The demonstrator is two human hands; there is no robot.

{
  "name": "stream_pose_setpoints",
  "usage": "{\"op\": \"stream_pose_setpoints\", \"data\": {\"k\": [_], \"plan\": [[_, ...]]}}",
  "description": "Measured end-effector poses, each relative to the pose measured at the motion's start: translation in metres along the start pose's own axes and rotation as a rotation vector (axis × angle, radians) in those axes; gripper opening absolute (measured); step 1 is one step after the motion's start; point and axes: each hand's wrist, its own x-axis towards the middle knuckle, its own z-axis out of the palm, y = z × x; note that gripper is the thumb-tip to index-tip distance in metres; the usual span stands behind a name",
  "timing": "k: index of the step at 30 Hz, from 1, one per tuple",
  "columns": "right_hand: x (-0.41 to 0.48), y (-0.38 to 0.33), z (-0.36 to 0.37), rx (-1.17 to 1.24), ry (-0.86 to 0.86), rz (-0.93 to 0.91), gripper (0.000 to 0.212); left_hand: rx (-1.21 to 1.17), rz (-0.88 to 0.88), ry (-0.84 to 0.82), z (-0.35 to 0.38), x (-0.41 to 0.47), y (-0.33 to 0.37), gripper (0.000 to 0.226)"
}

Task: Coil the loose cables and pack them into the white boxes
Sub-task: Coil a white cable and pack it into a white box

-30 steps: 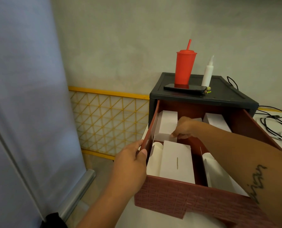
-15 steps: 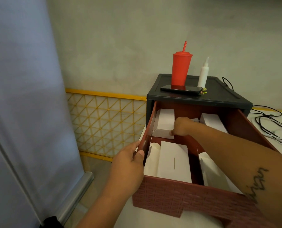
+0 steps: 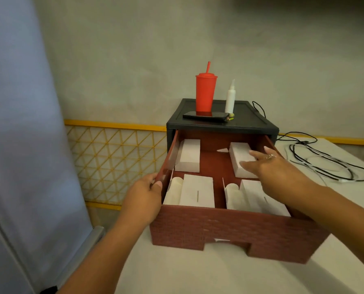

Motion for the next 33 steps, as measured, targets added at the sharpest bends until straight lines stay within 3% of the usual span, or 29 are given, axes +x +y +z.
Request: {"op": "stream_pose_setpoints", "data": {"k": [3,5,10,16,17,20,25,29,33], "plan": [[-0.049,0.019,0.016,-0.034,0.1,-0.118,0.056,0.211,0.092,0.09,-0.002,-0.002,0.001,0.034],[-0.067,0.025,0.024,0.017,0.163,-0.21,0.046,0.34,0.243,0.155,-0.004,-0.004,0.0,0.036],[-0.094,0.035,0.04,0.02,0.049,-0.234,0.089,0.622,0.496,-0.052,-0.001,-0.021,-0.001,0.074],[-0.093,0.038,0.043,-0.131,0.128,-0.234,0.048,0.913,0.642,-0.057,0.002,-0.019,-0.007,0.087],[-0.09,0.04,0.046,-0.148,0.194,-0.245,0.046,0.925,0.624,-0.081,0.003,-0.017,-0.005,0.093],[-0.082,0.039,0.049,-0.076,0.115,-0.22,0.046,0.935,0.597,-0.096,0.007,-0.008,-0.001,0.105],[-0.063,0.035,0.062,-0.068,0.232,-0.048,0.046,0.951,0.614,-0.086,0.021,0.011,-0.001,0.078],[-0.048,0.041,0.081,0.005,0.396,0.109,0.05,1.018,0.747,0.077,0.035,0.021,-0.004,0.045],[-0.032,0.045,0.079,0.029,0.413,0.155,0.054,0.992,0.782,0.183,0.048,0.036,-0.002,0.024]]}}
